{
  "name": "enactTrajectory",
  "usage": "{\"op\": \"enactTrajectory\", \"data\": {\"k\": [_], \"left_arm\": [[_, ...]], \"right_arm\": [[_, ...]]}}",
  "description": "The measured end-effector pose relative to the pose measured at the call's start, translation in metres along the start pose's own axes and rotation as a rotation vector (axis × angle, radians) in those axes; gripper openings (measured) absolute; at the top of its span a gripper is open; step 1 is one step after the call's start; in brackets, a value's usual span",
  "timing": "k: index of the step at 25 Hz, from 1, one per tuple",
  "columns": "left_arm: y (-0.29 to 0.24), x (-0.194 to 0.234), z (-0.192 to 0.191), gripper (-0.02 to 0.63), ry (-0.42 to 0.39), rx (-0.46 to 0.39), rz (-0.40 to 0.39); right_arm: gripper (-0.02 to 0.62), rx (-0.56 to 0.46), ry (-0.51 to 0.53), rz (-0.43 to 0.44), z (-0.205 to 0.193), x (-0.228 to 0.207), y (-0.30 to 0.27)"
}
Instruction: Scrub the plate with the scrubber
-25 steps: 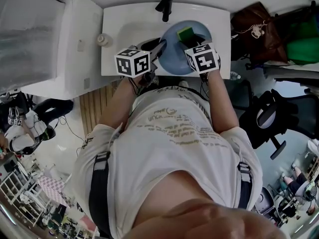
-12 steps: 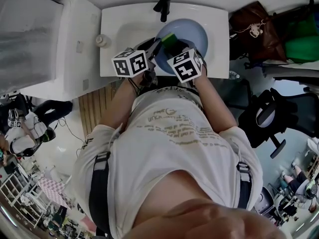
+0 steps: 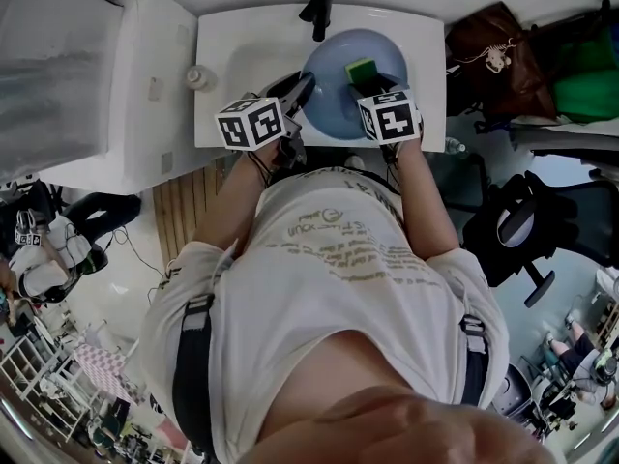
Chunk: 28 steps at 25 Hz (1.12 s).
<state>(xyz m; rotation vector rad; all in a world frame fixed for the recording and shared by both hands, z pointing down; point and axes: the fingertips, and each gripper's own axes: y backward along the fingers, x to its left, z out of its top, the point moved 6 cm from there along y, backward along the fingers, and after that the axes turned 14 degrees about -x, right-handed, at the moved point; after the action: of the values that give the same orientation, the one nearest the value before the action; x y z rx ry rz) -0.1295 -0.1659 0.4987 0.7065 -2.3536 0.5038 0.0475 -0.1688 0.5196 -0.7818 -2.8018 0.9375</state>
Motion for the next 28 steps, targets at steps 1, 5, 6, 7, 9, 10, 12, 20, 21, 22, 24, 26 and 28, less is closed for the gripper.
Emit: {"op": "enactTrajectory", "data": {"k": [1,5,6,7,9,10,12,20,21,22,24,26,28], "left_arm": [[0.000,0.000,0.001,0.074,0.007,-0.006,-0.001],[0.000,-0.001,0.005,0.074,0.017,-0.022,-0.008],[0.000,-0.001,0.005,0.075,0.018,-0.023,-0.013],[0.000,-0.002,0.005,0.074,0.019,-0.024,-0.017],[0.000,-0.002,0.005,0.075,0.024,-0.027,-0.018],[0.000,-0.001,0.005,0.075,0.028,-0.029,-0.015],[0.000,0.001,0.006,0.075,0.041,-0.034,-0.007],[-0.003,0.009,0.006,0.075,0.083,-0.062,0.044],[-0.003,0.011,0.006,0.075,0.087,-0.064,0.052],[-0.004,0.012,0.006,0.075,0.090,-0.067,0.059],[-0.005,0.014,0.007,0.075,0.090,-0.070,0.069],[-0.005,0.015,0.006,0.075,0.089,-0.070,0.081],[-0.005,0.016,0.004,0.075,0.095,-0.070,0.090]], "right_arm": [[0.244,-0.001,-0.018,-0.017,-0.001,-0.007,0.002],[0.244,0.011,-0.085,-0.097,-0.007,-0.033,0.010],[0.244,0.017,-0.099,-0.119,-0.009,-0.039,0.013],[0.244,0.020,-0.111,-0.134,-0.010,-0.043,0.015],[0.244,0.021,-0.123,-0.144,-0.011,-0.045,0.016],[0.244,0.022,-0.122,-0.147,-0.011,-0.044,0.016],[0.244,0.020,-0.108,-0.157,-0.010,-0.041,0.014],[0.244,0.007,-0.033,-0.077,0.002,-0.013,0.000],[0.244,0.007,-0.021,-0.061,0.003,-0.007,-0.002],[0.244,0.008,-0.007,-0.045,0.005,0.000,-0.004],[0.244,0.011,0.025,-0.010,0.007,0.014,-0.008],[0.244,0.010,0.055,0.030,0.011,0.031,-0.010],[0.244,0.015,0.107,0.066,0.014,0.045,-0.012]]}}
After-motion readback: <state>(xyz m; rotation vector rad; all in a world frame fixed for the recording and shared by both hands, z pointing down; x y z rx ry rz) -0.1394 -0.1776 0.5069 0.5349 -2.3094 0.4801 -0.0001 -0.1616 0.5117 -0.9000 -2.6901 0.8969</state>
